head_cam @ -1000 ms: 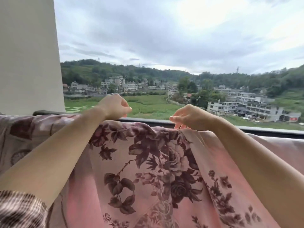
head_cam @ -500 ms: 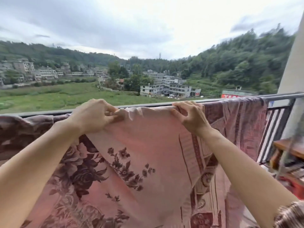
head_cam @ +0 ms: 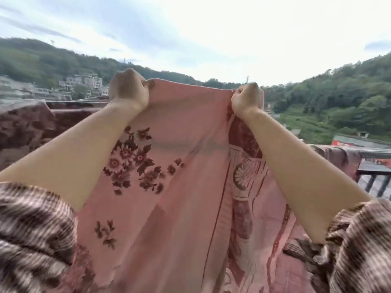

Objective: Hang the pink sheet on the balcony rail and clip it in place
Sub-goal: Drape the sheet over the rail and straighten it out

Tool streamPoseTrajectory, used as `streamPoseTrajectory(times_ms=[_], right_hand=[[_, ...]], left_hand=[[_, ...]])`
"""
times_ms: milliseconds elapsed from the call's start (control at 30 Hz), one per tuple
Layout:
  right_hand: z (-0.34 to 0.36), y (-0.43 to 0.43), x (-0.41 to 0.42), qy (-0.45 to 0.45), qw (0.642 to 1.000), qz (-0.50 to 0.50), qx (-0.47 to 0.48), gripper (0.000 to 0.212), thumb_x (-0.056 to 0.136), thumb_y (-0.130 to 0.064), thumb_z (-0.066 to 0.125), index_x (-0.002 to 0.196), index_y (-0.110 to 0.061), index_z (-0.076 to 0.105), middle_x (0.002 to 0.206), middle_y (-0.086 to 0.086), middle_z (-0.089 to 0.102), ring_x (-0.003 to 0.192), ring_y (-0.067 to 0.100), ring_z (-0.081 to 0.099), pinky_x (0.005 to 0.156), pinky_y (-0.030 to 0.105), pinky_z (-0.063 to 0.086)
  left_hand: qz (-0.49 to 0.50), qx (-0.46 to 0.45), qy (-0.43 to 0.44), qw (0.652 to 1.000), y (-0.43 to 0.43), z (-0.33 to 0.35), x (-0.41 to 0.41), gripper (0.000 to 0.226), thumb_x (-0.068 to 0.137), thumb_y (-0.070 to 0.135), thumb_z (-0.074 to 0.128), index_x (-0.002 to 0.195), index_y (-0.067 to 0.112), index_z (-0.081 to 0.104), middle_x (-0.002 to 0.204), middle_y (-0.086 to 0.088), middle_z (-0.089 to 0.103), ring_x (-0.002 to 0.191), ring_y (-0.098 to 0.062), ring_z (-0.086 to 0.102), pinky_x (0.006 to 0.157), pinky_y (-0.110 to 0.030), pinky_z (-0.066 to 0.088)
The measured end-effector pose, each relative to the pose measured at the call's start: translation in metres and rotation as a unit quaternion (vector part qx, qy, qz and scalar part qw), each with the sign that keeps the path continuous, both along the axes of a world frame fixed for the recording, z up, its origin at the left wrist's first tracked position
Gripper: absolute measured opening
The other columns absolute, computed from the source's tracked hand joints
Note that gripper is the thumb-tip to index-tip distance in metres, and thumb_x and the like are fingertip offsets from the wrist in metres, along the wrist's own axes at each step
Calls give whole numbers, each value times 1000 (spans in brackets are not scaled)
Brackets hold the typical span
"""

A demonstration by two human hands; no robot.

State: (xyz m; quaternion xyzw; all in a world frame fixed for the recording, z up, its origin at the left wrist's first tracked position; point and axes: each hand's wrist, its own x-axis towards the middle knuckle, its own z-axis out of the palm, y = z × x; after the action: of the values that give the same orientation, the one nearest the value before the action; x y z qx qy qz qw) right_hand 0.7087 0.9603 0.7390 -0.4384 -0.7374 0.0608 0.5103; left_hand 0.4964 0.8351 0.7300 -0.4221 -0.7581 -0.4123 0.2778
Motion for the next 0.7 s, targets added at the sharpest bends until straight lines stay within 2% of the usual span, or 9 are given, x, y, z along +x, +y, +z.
streamPoseTrajectory(times_ms=[67,100,133,200,267,467,533,600,700], right_hand=[[-16,10,4,-114,986,83,-90,21,98,-21,49,100,-5,63,119,14,63,92,20,56,77,28,45],[-26,11,9,-214,956,126,-159,37,99,-30,48,125,-4,54,133,13,54,104,22,55,85,31,44],[-34,13,16,-304,920,148,-198,51,98,-39,48,135,-4,47,139,12,49,115,24,52,90,31,42],[-45,17,31,-368,900,173,-157,48,96,-47,48,118,-7,61,122,8,60,113,25,56,84,27,41],[-46,18,50,-268,934,216,-99,36,96,-41,51,97,-11,70,97,2,67,97,21,62,74,26,44],[-80,38,144,-14,989,115,89,21,89,-11,57,108,-6,65,96,5,67,83,12,59,69,10,43],[-97,54,186,74,993,26,83,20,88,-10,57,106,-7,62,91,3,61,79,14,55,64,8,40],[-112,70,226,134,989,-54,38,21,88,-14,58,107,-6,56,95,5,55,84,19,53,71,23,45],[-131,94,271,170,974,-131,-71,43,90,-28,60,120,-2,46,121,15,49,108,29,50,81,28,36]], left_hand=[[-7,-128,-35,991,6,-20,6,31,96,33,54,106,9,71,109,-11,70,90,-27,61,83,-33,48],[-9,-234,-73,969,7,-33,10,35,95,38,53,113,12,69,116,-9,67,91,-24,59,83,-32,47],[-6,-321,-118,940,5,-42,13,42,93,44,53,117,12,66,120,-8,64,91,-24,57,83,-32,46],[-5,-367,-142,919,0,-45,22,50,91,49,53,113,7,67,117,-9,63,93,-25,58,84,-33,47],[-24,-338,-105,935,-1,-38,42,43,92,45,51,97,8,71,105,-8,65,97,-27,62,83,-33,48],[-156,-248,-44,955,31,-52,152,51,96,48,44,85,8,74,80,-12,72,75,-26,66,62,-33,49],[-129,-241,0,962,47,-61,180,56,96,52,40,76,7,68,72,-9,66,68,-24,62,56,-31,41],[-80,-235,30,968,63,-69,203,54,97,52,35,76,8,59,78,-8,62,71,-23,57,63,-32,39],[-32,-216,37,975,81,-75,229,50,98,48,30,108,4,52,109,-14,58,96,-29,55,77,-41,41]])
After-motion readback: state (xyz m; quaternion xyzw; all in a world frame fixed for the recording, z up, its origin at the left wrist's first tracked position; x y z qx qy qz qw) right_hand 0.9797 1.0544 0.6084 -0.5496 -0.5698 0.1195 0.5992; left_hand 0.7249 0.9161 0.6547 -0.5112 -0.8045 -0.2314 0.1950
